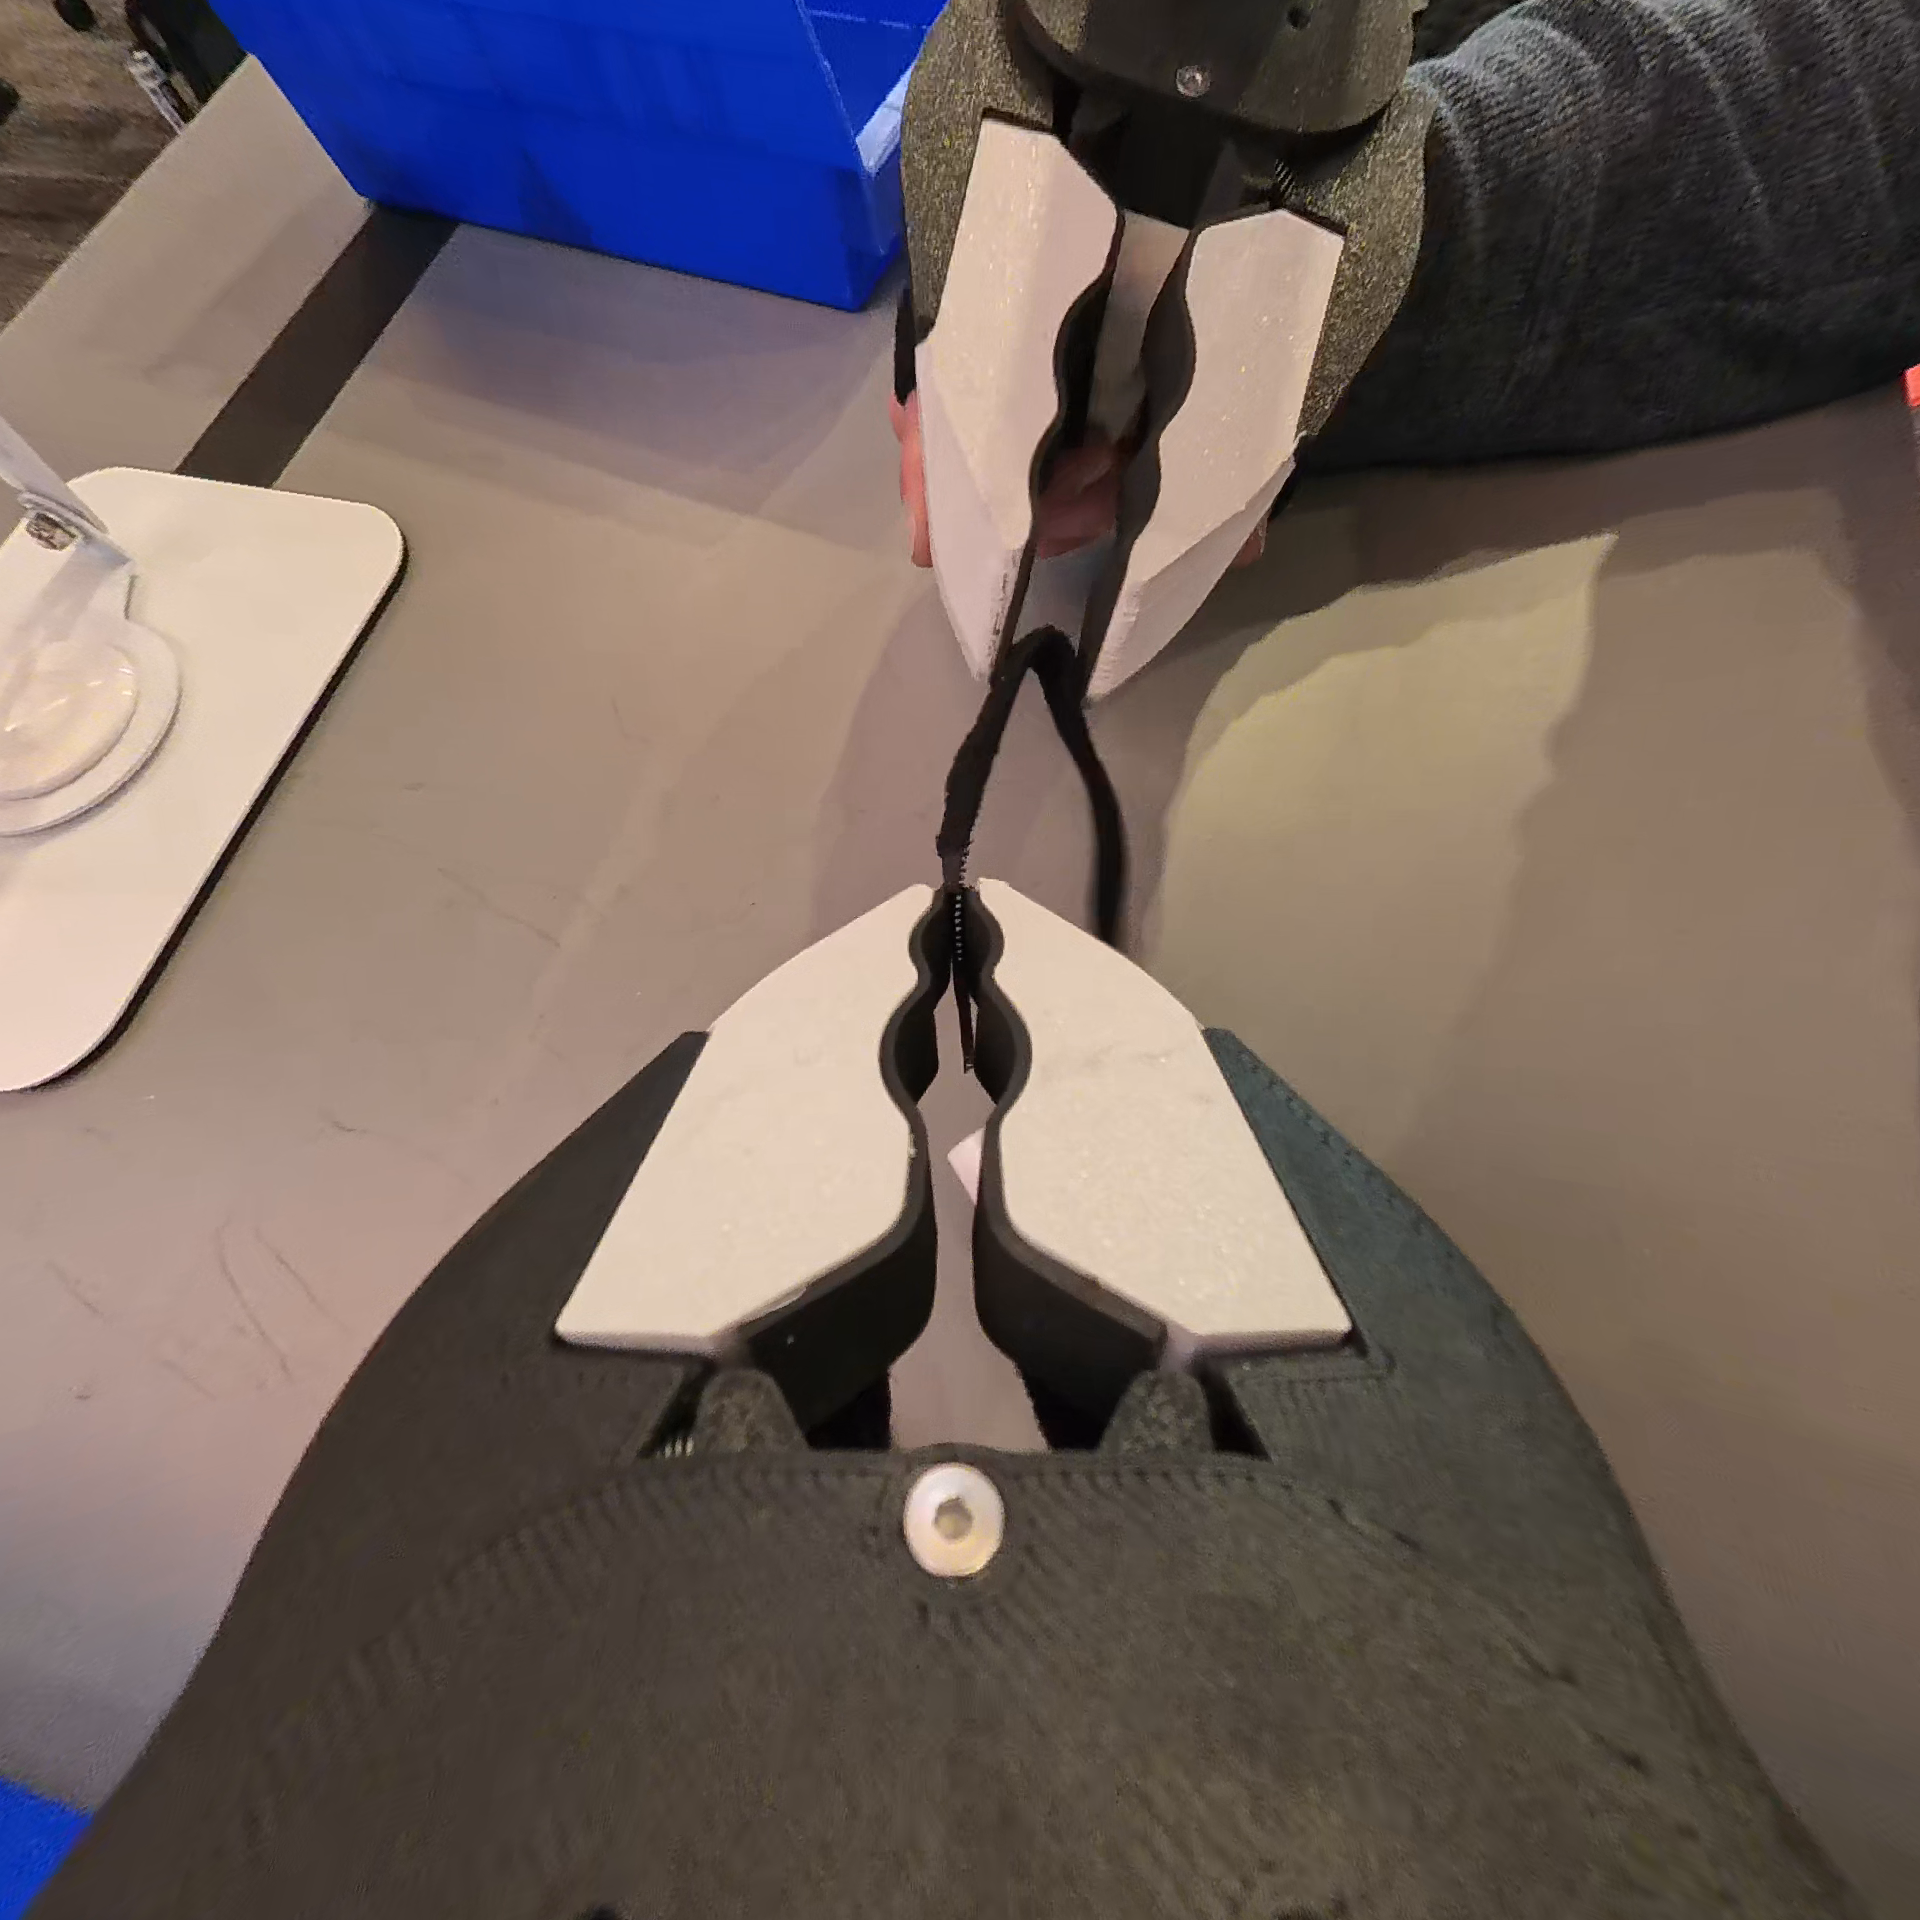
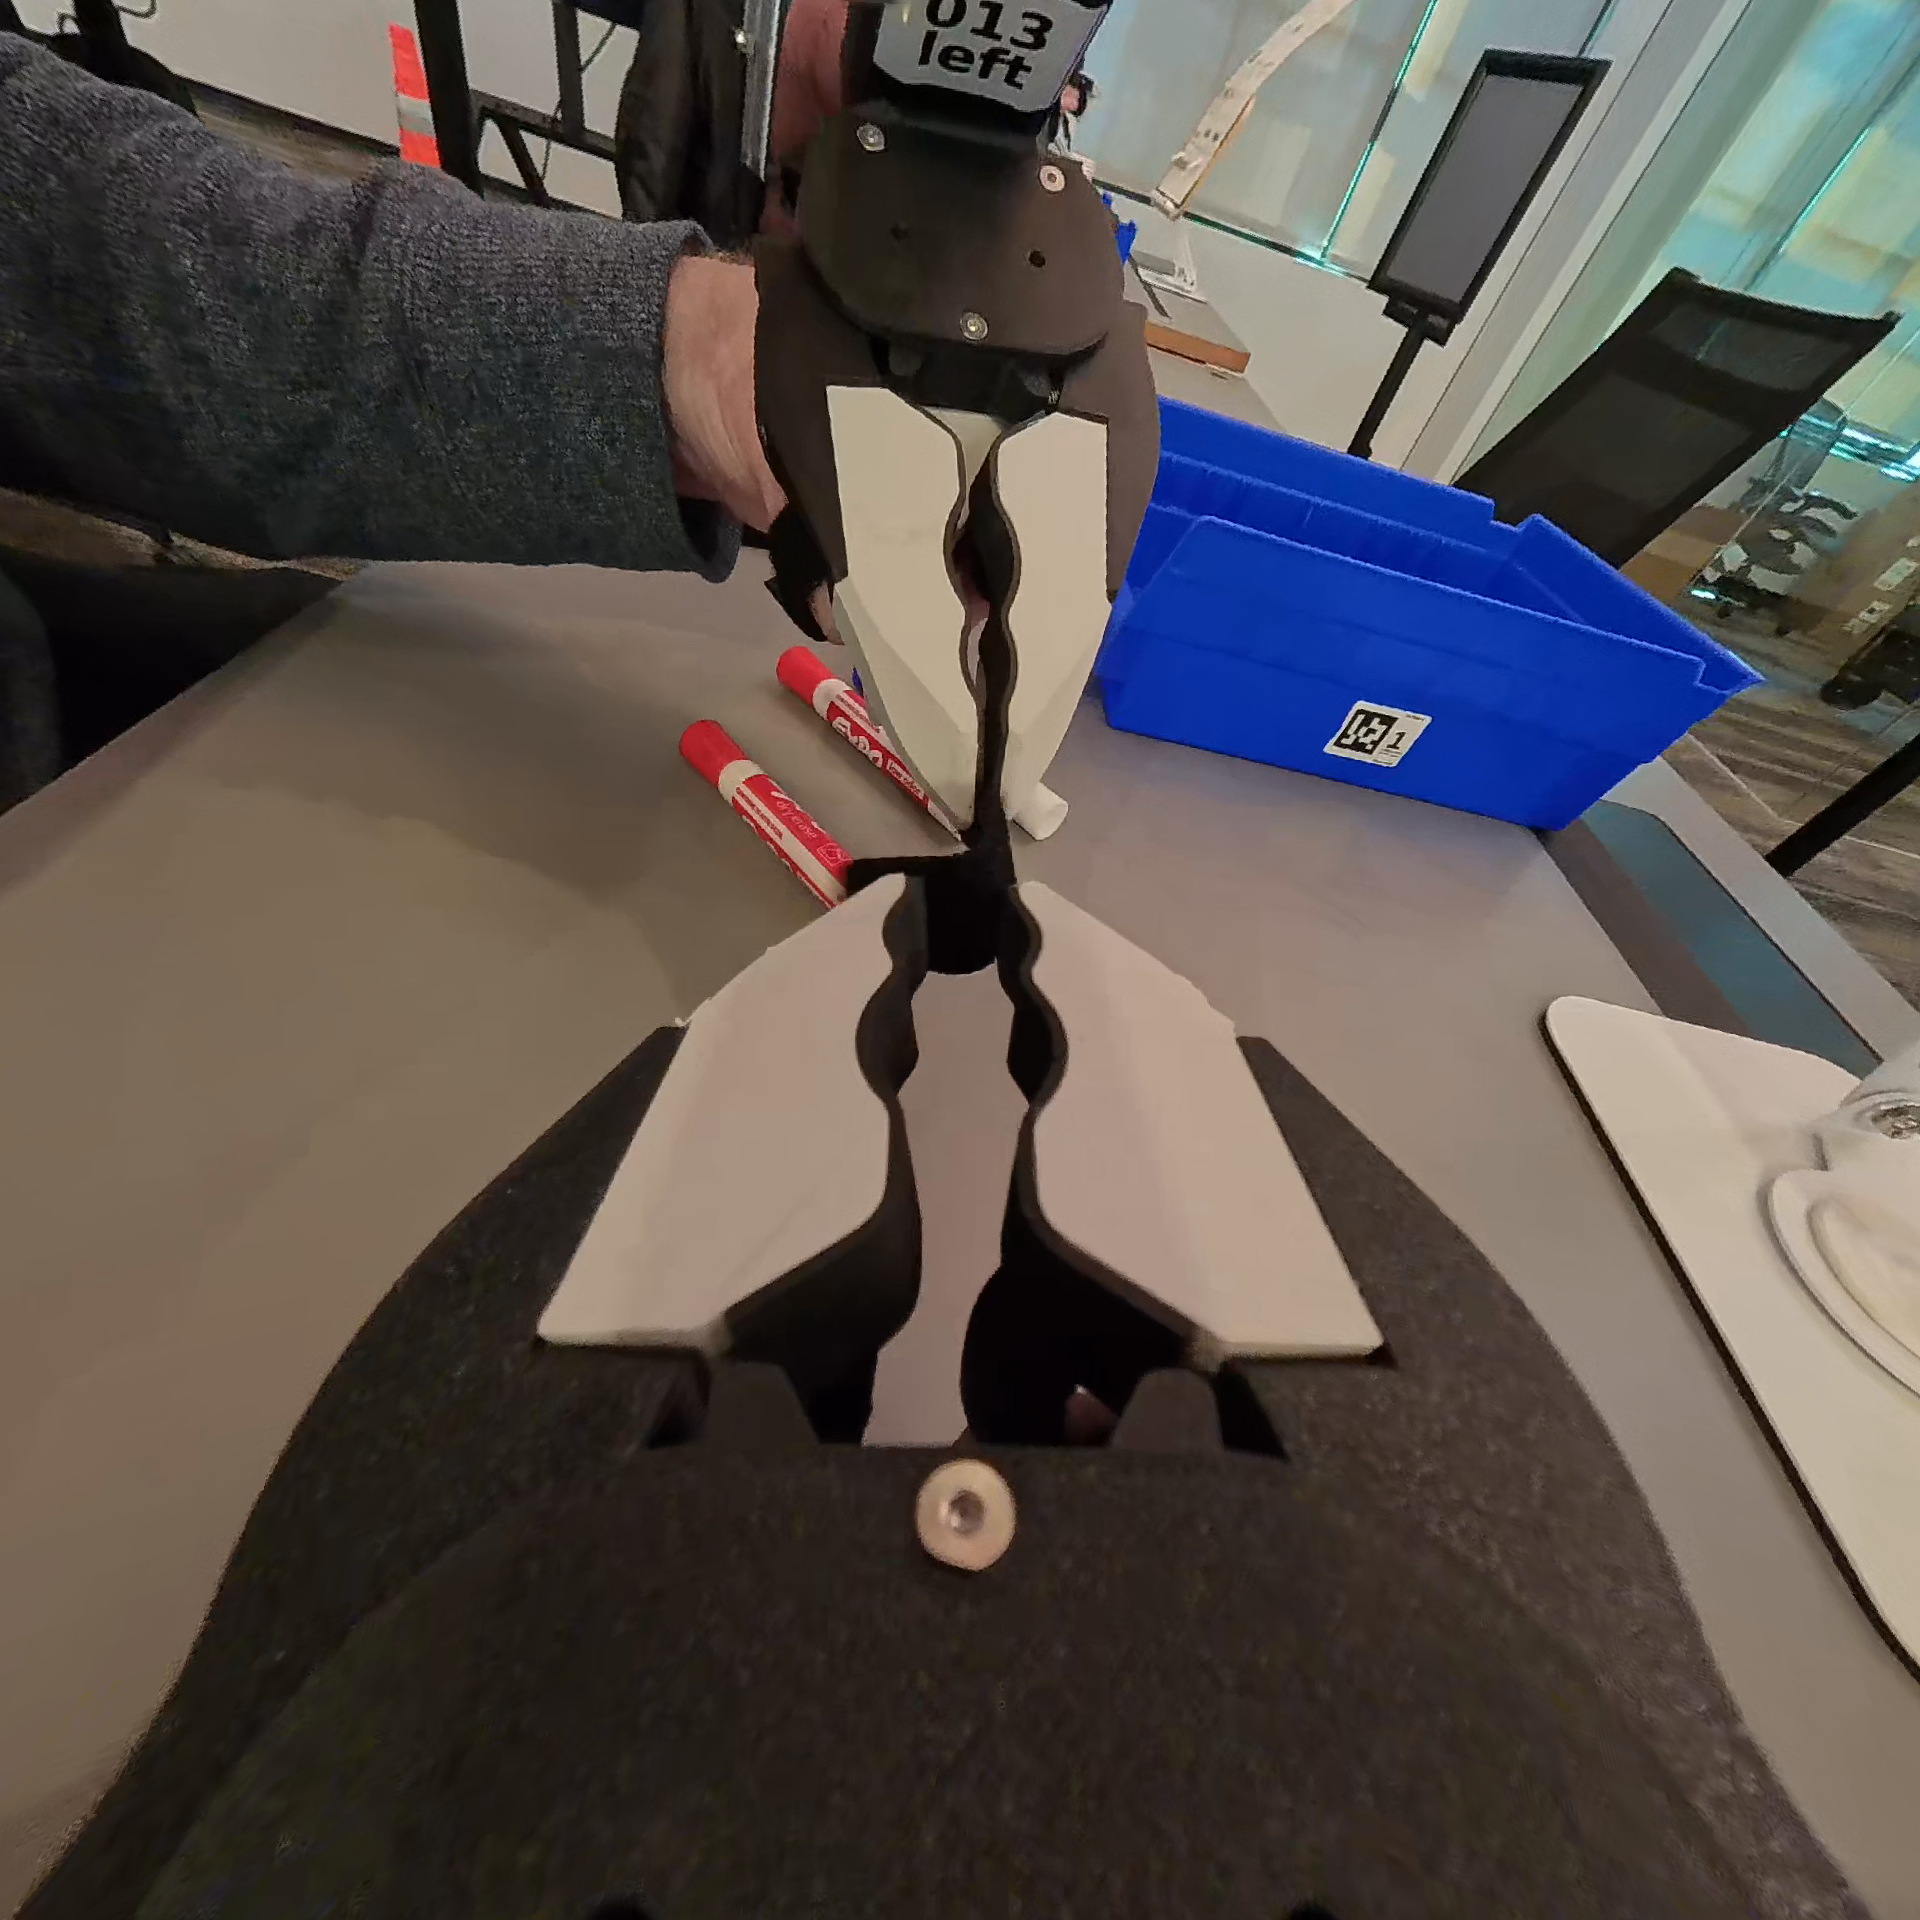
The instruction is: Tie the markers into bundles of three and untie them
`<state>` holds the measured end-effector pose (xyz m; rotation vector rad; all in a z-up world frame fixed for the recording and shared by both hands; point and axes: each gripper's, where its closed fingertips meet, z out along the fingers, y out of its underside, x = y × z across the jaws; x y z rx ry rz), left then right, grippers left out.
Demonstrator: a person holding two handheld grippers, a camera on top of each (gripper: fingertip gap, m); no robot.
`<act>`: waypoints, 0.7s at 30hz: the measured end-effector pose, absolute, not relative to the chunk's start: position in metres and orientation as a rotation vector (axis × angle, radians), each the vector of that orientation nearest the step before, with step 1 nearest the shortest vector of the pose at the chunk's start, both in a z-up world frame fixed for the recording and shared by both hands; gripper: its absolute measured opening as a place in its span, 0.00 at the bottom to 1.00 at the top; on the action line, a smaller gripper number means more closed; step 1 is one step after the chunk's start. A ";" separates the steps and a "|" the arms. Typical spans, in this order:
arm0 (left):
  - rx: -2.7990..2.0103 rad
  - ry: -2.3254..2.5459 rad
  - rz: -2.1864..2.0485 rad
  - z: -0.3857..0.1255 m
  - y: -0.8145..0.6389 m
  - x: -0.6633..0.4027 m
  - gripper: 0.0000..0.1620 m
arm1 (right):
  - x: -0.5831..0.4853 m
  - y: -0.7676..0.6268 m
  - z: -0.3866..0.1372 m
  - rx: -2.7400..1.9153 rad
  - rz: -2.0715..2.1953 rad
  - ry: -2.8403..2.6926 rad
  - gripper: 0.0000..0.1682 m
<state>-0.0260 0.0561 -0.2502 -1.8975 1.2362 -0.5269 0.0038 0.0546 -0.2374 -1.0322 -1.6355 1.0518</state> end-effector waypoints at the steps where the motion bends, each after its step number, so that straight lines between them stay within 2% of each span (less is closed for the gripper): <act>1: -1.893 1.232 -0.535 -0.249 0.056 -0.026 0.00 | 0.004 0.053 -0.237 -1.023 1.056 -1.636 0.08; 5: -1.888 1.235 -0.546 -0.249 0.055 -0.025 0.00 | 0.004 0.050 -0.239 -1.015 1.031 -1.676 0.02; 11: -1.886 1.206 -0.574 -0.247 0.056 -0.025 0.00 | 0.003 0.048 -0.234 -1.032 1.116 -1.643 0.02; 17: -1.909 1.141 -0.586 -0.244 0.062 -0.029 0.00 | 0.006 0.060 -0.235 -1.042 0.983 -1.627 0.24; 21: -1.936 1.098 -0.596 -0.246 0.065 -0.033 0.00 | 0.006 0.054 -0.236 -0.966 0.910 -1.659 0.18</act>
